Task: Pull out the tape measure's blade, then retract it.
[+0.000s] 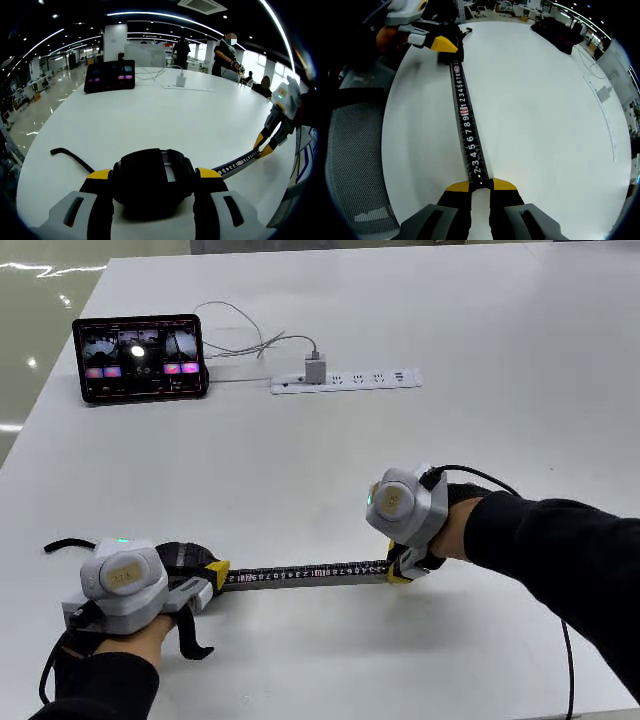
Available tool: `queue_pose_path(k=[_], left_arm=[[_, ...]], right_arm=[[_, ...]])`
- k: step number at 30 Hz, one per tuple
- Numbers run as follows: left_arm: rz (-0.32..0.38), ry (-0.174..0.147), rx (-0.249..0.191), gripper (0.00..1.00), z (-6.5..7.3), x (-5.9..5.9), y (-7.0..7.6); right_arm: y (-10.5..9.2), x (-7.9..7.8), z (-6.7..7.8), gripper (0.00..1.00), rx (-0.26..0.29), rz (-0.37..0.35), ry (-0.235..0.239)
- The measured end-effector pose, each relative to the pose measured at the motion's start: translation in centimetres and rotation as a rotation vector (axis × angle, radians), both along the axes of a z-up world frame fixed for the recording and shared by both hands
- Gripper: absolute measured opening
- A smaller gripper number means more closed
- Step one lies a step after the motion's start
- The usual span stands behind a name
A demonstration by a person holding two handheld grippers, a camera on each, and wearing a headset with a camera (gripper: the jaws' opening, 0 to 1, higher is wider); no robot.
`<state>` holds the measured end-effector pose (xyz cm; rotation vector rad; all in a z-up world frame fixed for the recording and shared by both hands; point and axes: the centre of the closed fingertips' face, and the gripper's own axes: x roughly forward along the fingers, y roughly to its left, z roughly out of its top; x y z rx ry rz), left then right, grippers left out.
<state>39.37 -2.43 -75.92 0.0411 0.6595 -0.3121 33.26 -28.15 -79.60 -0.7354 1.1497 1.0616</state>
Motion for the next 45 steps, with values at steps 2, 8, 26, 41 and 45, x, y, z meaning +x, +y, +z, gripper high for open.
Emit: queue_pose_path(k=[2, 8, 26, 41, 45], left_arm=[[-0.001, 0.002, 0.000, 0.60, 0.0, 0.0, 0.0], [-0.001, 0.005, 0.000, 0.60, 0.0, 0.0, 0.0], [0.001, 0.009, 0.000, 0.60, 0.0, 0.0, 0.0], [0.002, 0.010, -0.002, 0.60, 0.0, 0.0, 0.0], [0.002, 0.010, -0.002, 0.60, 0.0, 0.0, 0.0]], right_arm=[[0.2, -0.1, 0.0, 0.09, -0.005, 0.007, -0.004], [0.3, 0.0, 0.0, 0.09, -0.008, 0.009, -0.006], [0.6, 0.0, 0.1, 0.09, -0.018, 0.030, -0.011], [1.0, 0.0, 0.0, 0.09, -0.025, 0.031, -0.009], [1.1, 0.0, 0.0, 0.09, -0.027, 0.028, -0.008]])
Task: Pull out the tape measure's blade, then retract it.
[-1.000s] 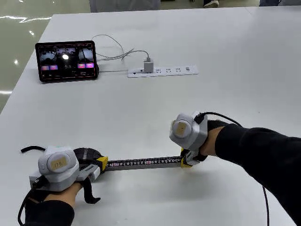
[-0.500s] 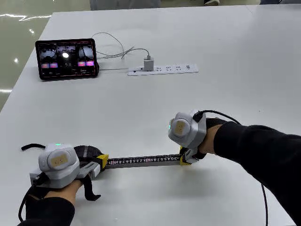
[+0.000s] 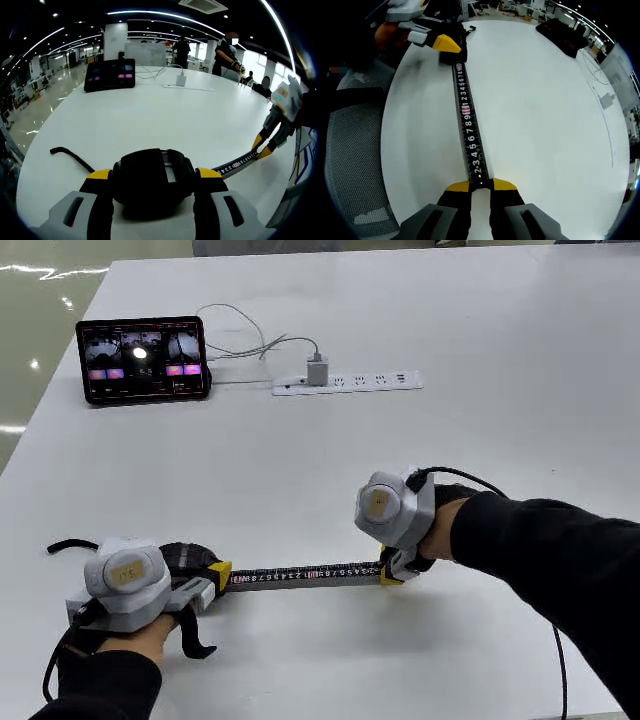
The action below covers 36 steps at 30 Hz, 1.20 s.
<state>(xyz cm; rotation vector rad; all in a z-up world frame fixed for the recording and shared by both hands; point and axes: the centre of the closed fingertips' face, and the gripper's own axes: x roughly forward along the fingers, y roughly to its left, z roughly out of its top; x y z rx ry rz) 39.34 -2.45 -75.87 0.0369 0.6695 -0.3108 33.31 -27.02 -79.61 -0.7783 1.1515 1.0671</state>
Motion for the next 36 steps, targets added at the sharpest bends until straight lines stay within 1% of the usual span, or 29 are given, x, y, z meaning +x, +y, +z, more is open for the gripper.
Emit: queue_pose_path(k=[36], left_arm=[[-0.002, 0.008, -0.003, 0.60, -0.2, 0.0, 0.1]], right_arm=[[1.2, 0.2, 0.0, 0.09, 0.002, -0.003, 0.000]])
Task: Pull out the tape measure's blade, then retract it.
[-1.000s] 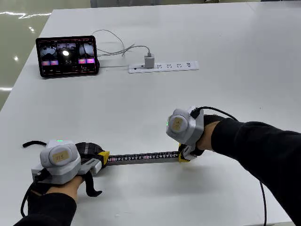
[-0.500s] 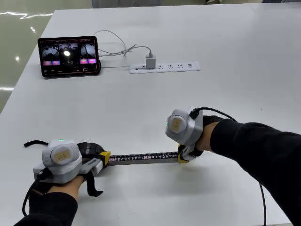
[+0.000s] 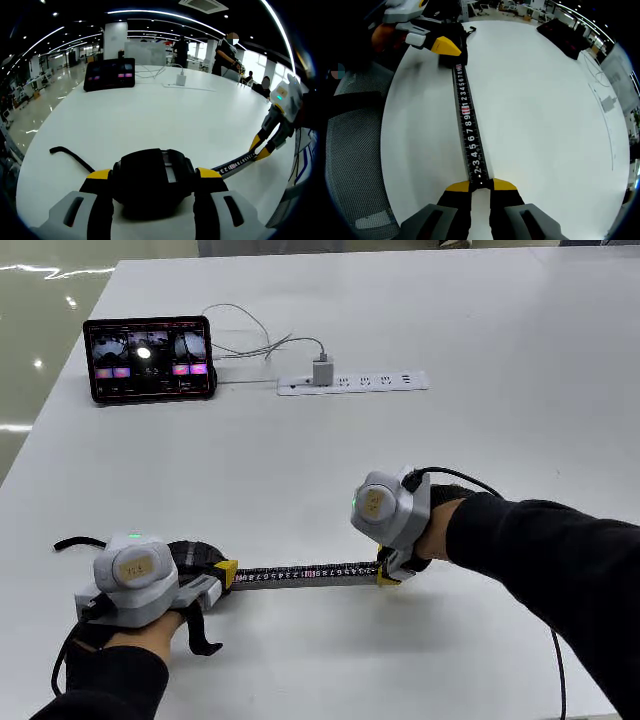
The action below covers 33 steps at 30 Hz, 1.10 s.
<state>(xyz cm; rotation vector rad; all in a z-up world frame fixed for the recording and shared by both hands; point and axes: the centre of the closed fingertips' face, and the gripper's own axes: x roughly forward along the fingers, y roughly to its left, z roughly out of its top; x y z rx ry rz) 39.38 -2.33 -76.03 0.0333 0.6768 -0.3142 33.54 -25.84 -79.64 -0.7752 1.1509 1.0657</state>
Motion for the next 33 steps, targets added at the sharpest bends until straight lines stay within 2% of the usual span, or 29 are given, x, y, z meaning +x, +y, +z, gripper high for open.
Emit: queue_pose_path(k=[33], left_arm=[[-0.002, 0.008, -0.001, 0.60, 0.0, 0.0, -0.1]], right_arm=[[1.1, 0.2, 0.1, 0.09, 0.006, -0.003, 0.000]])
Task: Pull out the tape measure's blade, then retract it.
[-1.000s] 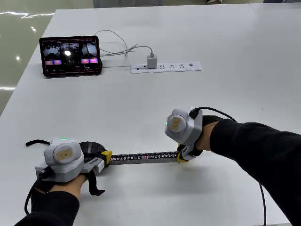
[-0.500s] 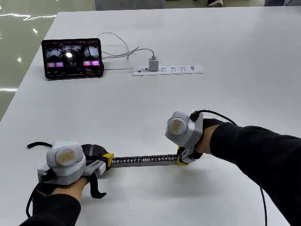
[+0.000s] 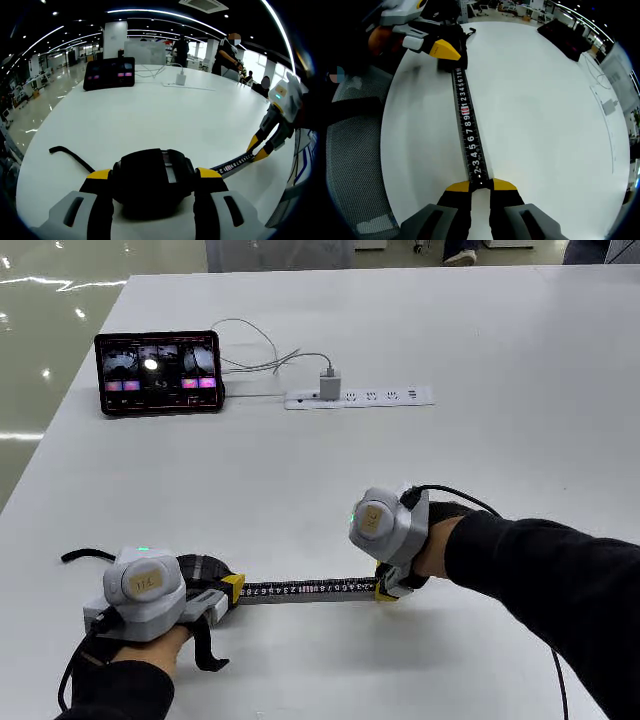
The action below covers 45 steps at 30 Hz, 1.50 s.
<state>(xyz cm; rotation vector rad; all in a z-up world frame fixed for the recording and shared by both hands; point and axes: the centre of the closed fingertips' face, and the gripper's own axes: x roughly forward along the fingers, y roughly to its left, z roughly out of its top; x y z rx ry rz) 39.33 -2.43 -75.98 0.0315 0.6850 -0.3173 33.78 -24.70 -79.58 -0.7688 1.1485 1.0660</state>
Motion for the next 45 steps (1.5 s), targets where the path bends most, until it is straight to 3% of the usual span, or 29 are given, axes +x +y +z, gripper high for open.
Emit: queue_pose_path(k=[45], left_arm=[[0.001, 0.007, -0.004, 0.60, -0.1, 0.0, 0.1]], right_arm=[[1.9, 0.5, 0.0, 0.09, 0.023, 0.000, -0.004]])
